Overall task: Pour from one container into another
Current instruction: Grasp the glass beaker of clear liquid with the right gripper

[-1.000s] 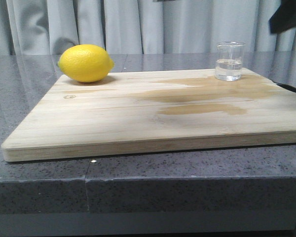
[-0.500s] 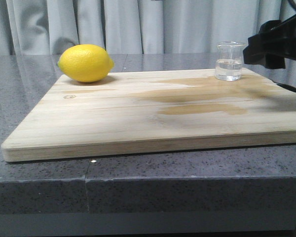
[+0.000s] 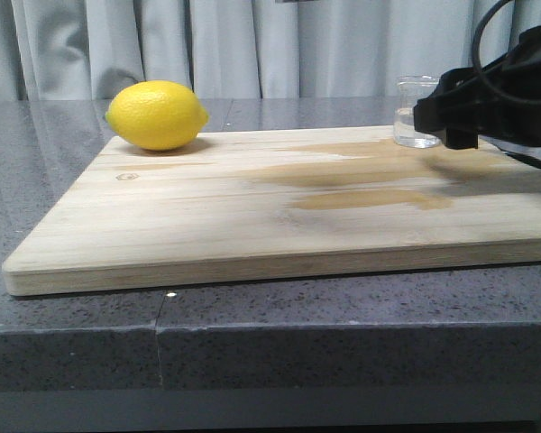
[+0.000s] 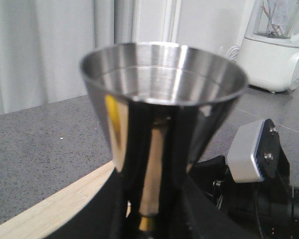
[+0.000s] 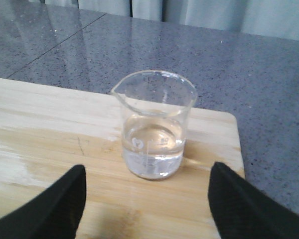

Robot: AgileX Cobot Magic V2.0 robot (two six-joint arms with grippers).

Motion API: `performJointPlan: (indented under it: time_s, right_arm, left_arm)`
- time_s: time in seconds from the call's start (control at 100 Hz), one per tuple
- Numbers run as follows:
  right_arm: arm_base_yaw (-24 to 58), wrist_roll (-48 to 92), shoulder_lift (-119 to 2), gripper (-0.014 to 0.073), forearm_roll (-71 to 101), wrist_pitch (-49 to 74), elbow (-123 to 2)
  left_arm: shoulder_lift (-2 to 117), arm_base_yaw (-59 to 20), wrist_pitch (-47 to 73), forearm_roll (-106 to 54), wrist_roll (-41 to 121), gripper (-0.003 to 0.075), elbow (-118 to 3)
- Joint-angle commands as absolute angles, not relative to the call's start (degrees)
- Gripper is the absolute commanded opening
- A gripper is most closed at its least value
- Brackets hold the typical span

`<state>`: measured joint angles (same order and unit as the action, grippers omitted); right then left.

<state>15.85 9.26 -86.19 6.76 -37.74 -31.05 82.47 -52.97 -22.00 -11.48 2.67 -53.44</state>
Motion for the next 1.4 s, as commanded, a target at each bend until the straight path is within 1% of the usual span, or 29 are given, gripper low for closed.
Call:
performJointPlan:
  time_s: [0.0,0.08,0.72,1.19,1.29,1.36,1.39]
  right_arm:
    - [15.85,8.92,-85.87,0.0468,5.71,-45.65,-32.28]
    - [15.85,8.92,-86.91,0.0468,5.71,-47.81,-32.67]
    - [15.85,8.92,-94.68,0.0468,4.54,-47.06,-41.11]
    - [15.85,8.92,-98.30,0.0467,4.54,-47.71,-44.20]
    - [15.85,8.92,-98.30,0.0453,4.54,-47.92,-44.43]
    - [15.85,8.92,-98.30,0.0407,4.54,-47.92,-44.43]
    - [15.85,8.92,-98.30,0.0375,4.54,-47.92,-44.43]
  left_arm:
    - [80.17,-53.38,-26.86,-11.20,2.66,-0.0019,-55.27]
    - [80.17,-53.38,-26.70,-11.20,2.66,-0.0019,-55.27]
    - [80.17,-53.38,-25.67,-11.11,2.66,-0.0019,-55.27]
    - [80.17,-53.38,-24.73,-11.11,2.66,-0.0019,-55.27]
    - [80.17,-53.38,-24.73,-11.11,2.66,-0.0019,-55.27]
    - [80.17,-53.38,-24.73,-11.11,2.66,-0.0019,-55.27]
    - [80.17,-53.38,-24.73,-11.11,2.66,-0.0019,-55.27]
